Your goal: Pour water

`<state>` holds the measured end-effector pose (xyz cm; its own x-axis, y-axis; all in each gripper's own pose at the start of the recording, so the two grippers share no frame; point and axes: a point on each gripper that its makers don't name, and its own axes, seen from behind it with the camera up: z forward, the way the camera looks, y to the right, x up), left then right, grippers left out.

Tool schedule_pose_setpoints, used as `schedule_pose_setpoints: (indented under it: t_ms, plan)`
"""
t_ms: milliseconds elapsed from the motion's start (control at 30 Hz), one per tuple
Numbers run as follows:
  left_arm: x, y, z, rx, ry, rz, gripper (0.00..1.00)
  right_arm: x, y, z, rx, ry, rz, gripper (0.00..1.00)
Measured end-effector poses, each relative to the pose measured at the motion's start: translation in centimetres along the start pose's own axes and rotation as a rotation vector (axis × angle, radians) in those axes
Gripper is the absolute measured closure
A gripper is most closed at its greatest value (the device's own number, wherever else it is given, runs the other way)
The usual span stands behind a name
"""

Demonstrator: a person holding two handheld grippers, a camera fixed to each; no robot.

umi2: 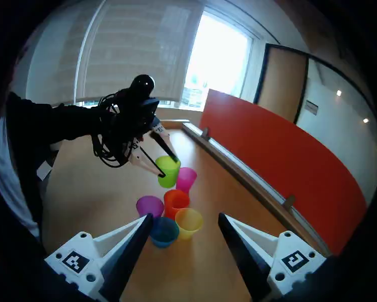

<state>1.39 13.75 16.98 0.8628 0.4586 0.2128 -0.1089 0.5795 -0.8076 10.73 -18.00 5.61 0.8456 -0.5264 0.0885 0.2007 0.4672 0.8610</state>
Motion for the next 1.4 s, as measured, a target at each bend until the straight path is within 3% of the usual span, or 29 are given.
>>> schedule_pose_setpoints:
  t_ms: [300,533,1200,1400]
  plan:
    - [5.0,-0.5,-2.1,0.027,0.125,-0.047,0.09,0.7,0.4,0.1,-0.007,0.017,0.014,0.0]
    - [7.7,0.0,-3.7,0.036,0.185,-0.028,0.09,1.3,0.6,0.1,-0.014,0.036,0.028,0.0]
    - [13.1,1.0,-7.0,0.031,0.328,-0.045,0.09,1.6,0.9,0.1,-0.028,0.05,0.038,0.0]
    - [14.7,1.7,-7.5,0.004,0.387,-0.081,0.09,1.6,0.9,0.3,-0.025,0.054,0.049,0.0]
